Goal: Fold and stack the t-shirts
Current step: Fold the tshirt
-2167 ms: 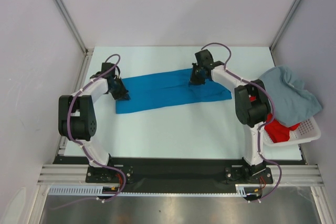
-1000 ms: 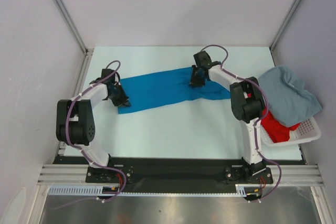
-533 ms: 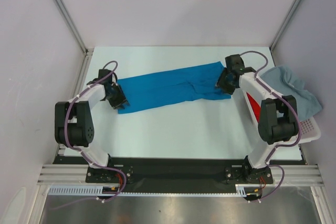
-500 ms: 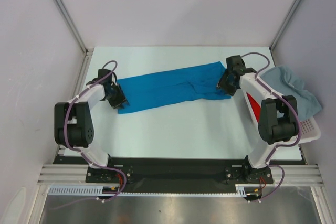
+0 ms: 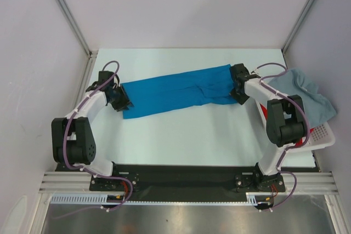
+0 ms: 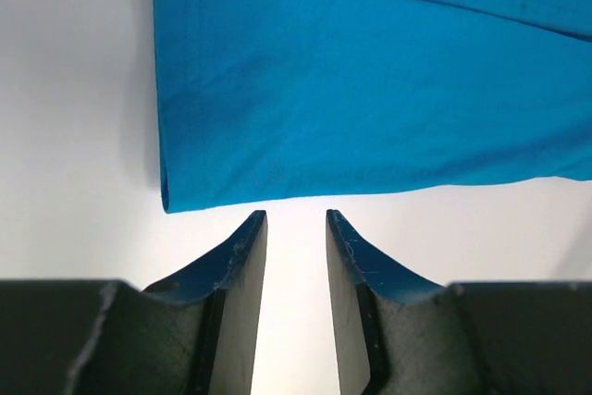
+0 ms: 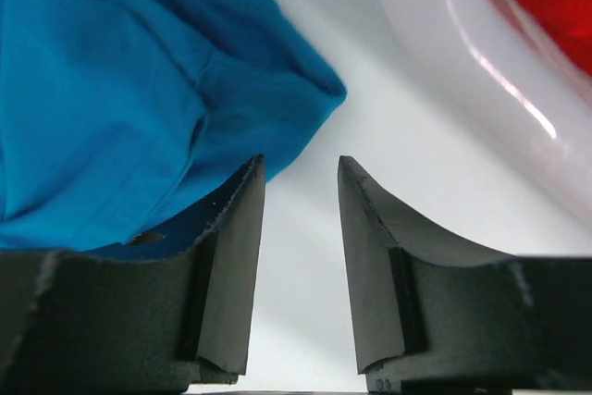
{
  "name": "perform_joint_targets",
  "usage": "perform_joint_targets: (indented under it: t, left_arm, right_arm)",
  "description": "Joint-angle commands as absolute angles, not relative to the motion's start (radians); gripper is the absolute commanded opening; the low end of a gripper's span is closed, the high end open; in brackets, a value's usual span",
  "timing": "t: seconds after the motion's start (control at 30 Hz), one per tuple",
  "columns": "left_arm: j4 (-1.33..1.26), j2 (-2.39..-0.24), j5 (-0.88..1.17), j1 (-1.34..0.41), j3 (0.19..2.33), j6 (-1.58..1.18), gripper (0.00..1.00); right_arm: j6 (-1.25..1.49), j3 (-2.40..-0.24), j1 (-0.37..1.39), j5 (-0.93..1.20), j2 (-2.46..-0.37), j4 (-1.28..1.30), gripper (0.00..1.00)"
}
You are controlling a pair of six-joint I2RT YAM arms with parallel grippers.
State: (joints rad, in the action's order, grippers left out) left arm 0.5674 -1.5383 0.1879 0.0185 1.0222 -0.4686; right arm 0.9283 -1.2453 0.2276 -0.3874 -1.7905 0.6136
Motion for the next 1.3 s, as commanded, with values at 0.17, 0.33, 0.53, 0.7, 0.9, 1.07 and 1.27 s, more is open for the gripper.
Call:
perform_joint_targets:
  t: [0.17, 0.33, 0.53, 0.7, 0.9, 1.07, 1.27]
  left_arm:
    - [0.565, -1.486, 0.187, 0.02, 1.015, -0.462, 0.38]
    - [0.569, -1.483, 0.183, 0.021, 1.026, -0.468, 0.38]
    - [0.575, -1.479, 0.173, 0.021, 1.025, -0.476, 0.38]
    - [0.581, -1.473, 0.172, 0.021, 1.022, -0.477, 0.38]
    - [0.591, -1.459, 0.173, 0.011, 1.031, -0.463, 0.44]
    - [0.601, -1.457, 0.181, 0.008, 1.049, -0.459, 0.47]
    - [0.632, -1.437, 0.163, -0.051, 1.106, -0.426, 0.48]
  right_arm:
    - [0.901, -1.261, 0.245, -0.526, -1.877, 0.529, 0.44]
    - [0.855, -1.288, 0.261, -0.59, -1.93, 0.506, 0.39]
    - [0.769, -1.335, 0.264, -0.669, -1.997, 0.464, 0.22]
    - [0.646, -1.411, 0.259, -0.721, -2.054, 0.393, 0.13]
    - [0.598, -1.587, 0.226, -0.68, -2.167, 0.403, 0.13]
    - [0.606, -1.879, 0.178, -0.652, -2.307, 0.503, 0.17]
    - [0.444, -2.161, 0.163, -0.615, -2.442, 0.529, 0.27]
